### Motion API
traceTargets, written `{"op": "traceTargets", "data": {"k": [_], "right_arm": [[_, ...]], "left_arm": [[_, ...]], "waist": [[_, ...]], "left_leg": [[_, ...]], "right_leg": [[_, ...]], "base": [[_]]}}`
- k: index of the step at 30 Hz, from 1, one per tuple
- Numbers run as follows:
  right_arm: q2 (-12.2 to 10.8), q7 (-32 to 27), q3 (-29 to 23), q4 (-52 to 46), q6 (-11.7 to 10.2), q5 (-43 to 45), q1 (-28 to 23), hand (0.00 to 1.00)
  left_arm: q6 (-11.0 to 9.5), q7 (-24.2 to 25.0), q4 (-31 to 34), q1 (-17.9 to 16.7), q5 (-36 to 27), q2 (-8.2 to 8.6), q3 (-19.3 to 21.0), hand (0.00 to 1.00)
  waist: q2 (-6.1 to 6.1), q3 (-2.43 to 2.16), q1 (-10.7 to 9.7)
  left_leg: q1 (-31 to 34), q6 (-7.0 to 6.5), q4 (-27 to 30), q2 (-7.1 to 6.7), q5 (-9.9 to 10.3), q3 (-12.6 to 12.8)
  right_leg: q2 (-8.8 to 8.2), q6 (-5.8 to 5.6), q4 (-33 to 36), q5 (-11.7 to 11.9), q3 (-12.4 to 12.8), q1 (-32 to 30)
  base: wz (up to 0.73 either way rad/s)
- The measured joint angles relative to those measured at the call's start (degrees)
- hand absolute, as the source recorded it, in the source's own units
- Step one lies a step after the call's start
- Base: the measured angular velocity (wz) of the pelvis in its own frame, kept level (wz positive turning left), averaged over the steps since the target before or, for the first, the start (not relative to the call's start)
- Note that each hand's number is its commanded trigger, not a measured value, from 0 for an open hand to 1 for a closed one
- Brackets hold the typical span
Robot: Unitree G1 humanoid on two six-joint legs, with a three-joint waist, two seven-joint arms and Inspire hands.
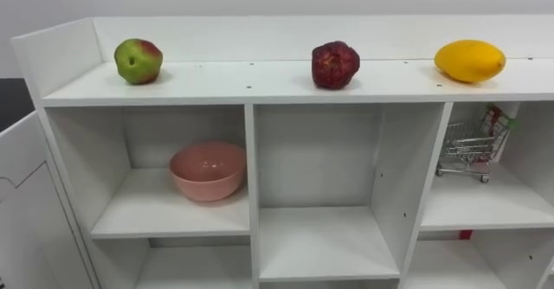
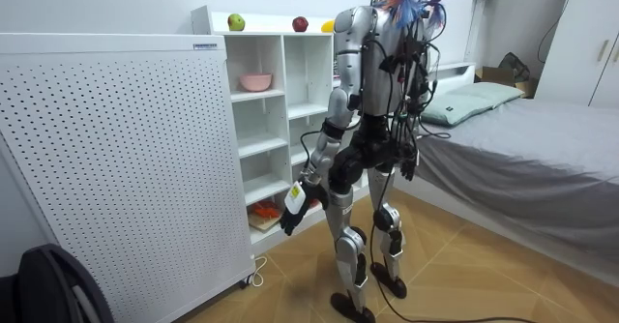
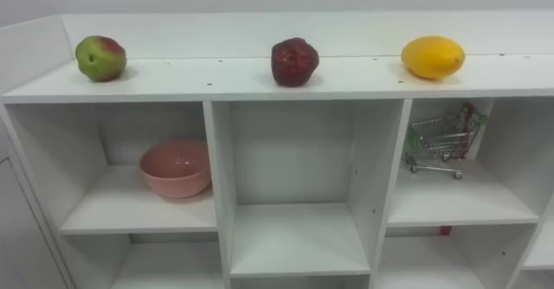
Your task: Arrange fruit in the closet
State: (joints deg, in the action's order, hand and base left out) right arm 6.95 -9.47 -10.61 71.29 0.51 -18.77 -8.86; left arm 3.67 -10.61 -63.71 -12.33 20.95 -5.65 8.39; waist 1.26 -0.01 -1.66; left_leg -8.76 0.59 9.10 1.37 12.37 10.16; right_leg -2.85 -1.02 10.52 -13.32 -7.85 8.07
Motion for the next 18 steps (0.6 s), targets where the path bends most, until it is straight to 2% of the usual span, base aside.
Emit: {"op": "traceTargets", "data": {"k": [2, 4, 8, 10, 11, 15, 18], "right_arm": [[0.1, -1.5, -7.6, -1.0, 0.1, -9.2, 1.0, 0.0], [0.4, -3.7, -10.8, -5.0, -0.5, -15.6, 1.2, 0.0], [0.9, -8.1, -14.6, -13.0, -2.3, -25.0, 3.1, 0.0], [0.9, -10.7, -16.1, -16.7, -2.7, -26.0, 4.5, 0.0], [0.8, -13.1, -16.4, -20.5, -3.0, -25.9, 5.1, 0.0], [1.0, -18.9, -16.5, -33.9, -4.3, -25.9, 6.0, 0.0], [1.6, -23.6, -16.3, -45.8, -4.3, -20.1, 7.4, 0.0]], "left_arm": [[-0.6, 0.0, 0.8, -0.7, -0.1, -0.04, 3.3, 0.0], [-1.1, -0.2, 1.1, -1.2, -0.2, -0.47, 5.0, 0.0], [-1.8, -0.5, 1.3, -1.0, -0.9, -1.26, 5.0, 0.0], [-1.8, -0.5, 1.3, -1.1, -2.5, -1.28, 5.0, 0.0], [-1.8, -0.5, 1.4, -1.2, -2.7, -1.27, 5.0, 0.0], [-1.8, -0.5, 3.2, -2.4, -2.7, -1.63, 4.8, 0.0], [-1.7, -0.6, 3.5, -2.7, -2.7, -1.75, 4.1, 0.0]], "waist": [[0.03, 0.0, -0.6], [-0.08, 0.04, -1.3], [-0.03, 0.03, -1.6], [-0.02, 0.0, -1.8], [0.26, -0.17, -1.9], [0.34, -0.2, -2.0], [0.28, -0.16, -2.0]], "left_leg": [[0.0, 0.0, -0.1, -0.01, 0.0, 0.1], [0.0, -0.01, -0.3, -0.03, 0.0, 0.1], [0.0, -0.02, -0.3, -0.1, 0.0, 0.2], [0.2, -0.02, -0.3, -0.1, 0.0, 0.5], [0.3, -0.03, -0.3, -0.1, 0.0, 0.6], [0.5, -0.04, -0.3, -0.13, 0.0, 0.5], [0.7, -0.04, -0.2, -0.14, 0.0, 0.6]], "right_leg": [[0.01, -0.02, 0.1, 0.0, 0.0, 0.0], [0.02, -0.04, 0.1, 0.0, 0.1, -0.1], [0.06, -0.12, 0.2, 0.1, 0.6, -0.2], [0.07, -0.14, 0.2, 0.1, 0.7, -0.5], [0.07, -0.16, 0.3, 0.2, 0.6, -0.9], [0.09, -0.19, 0.2, 0.2, 0.7, -1.1], [0.13, -0.17, 0.2, 0.3, 0.8, -1.1]], "base": [[0.0], [-0.02], [-0.04], [-0.06], [0.0], [0.0], [0.0]]}}
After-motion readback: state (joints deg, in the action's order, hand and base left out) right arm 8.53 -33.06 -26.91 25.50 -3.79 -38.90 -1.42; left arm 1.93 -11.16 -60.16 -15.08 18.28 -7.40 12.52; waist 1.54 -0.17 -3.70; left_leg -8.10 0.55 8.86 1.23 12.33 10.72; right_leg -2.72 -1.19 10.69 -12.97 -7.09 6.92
